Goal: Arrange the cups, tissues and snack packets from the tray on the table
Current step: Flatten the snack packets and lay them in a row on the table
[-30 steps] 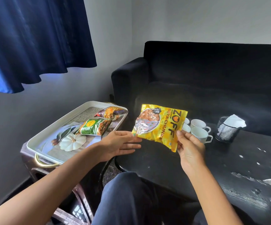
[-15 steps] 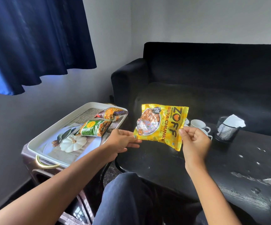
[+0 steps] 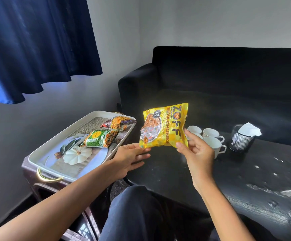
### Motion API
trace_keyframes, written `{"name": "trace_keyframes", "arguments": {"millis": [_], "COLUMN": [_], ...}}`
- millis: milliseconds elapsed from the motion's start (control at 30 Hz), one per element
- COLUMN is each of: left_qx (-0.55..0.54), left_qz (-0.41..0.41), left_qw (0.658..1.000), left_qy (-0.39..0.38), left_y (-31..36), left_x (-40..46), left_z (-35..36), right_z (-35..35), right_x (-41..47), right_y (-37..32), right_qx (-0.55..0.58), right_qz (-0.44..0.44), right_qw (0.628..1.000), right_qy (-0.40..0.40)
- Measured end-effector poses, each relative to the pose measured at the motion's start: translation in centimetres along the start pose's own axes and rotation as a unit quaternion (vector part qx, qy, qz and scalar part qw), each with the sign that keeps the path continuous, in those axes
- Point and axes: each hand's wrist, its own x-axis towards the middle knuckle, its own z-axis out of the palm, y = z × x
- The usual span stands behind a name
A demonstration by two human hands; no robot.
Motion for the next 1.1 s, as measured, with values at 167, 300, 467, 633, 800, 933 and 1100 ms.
{"name": "trace_keyframes", "arguments": {"millis": [167,300,467,633,800,933,1100], "left_qx": [0.086,0.169,0.255,0.296,0.224,0.178,0.097], "left_qz": [-0.005,-0.03,-0.011,0.07,0.117,0.123,0.087], "left_qw": [0.996,0.984,0.965,0.951,0.945,0.949,0.974], "left_qy": [-0.018,-0.056,-0.061,-0.063,-0.207,-0.231,-0.183], "left_y": [-0.2,-0.8,-1.3,-1.0,-1.2,-1.5,-1.9], "left_x": [-0.5,-0.9,-0.4,-0.1,-0.3,-0.2,0.8], "left_z": [0.2,0.4,1.0,1.4,2.8,4.1,5.1], "right_z": [-0.2,-0.1,-0.6,-1.0,-1.6,-1.6,-2.6], "right_x": [0.3,0.3,0.5,0.7,0.7,0.8,1.3], "right_y": [-0.5,-0.9,-1.6,-1.5,-1.8,-1.8,-1.9], "right_qx": [0.025,0.024,-0.047,-0.164,-0.147,-0.103,-0.059], "right_qz": [-0.011,-0.031,-0.083,-0.151,-0.136,-0.101,-0.086], "right_qw": [0.997,0.997,0.992,0.974,0.98,0.989,0.993], "right_qy": [0.067,0.072,0.081,0.048,0.006,0.019,0.059]}}
